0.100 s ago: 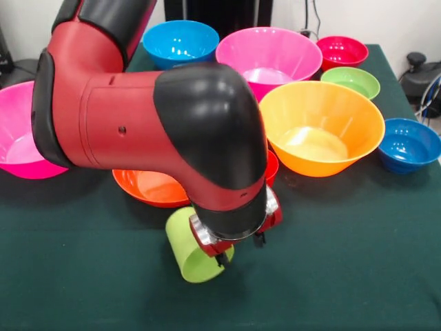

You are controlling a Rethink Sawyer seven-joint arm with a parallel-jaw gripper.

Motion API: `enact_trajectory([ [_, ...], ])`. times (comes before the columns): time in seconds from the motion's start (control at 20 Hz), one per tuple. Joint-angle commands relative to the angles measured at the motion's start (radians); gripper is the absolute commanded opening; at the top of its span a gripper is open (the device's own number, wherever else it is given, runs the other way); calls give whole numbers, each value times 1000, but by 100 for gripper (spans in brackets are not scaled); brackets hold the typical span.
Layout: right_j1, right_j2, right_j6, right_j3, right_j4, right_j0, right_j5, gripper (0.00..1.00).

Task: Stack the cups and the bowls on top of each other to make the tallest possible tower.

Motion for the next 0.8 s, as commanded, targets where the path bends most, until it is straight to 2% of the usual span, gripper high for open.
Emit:
enact_trajectory([
  [0.05, -10, 61, -409, -28, -214, 7, 164, 100],
  [0.8, -23, 243, -423, -65, -502, -5, 238, 100],
])
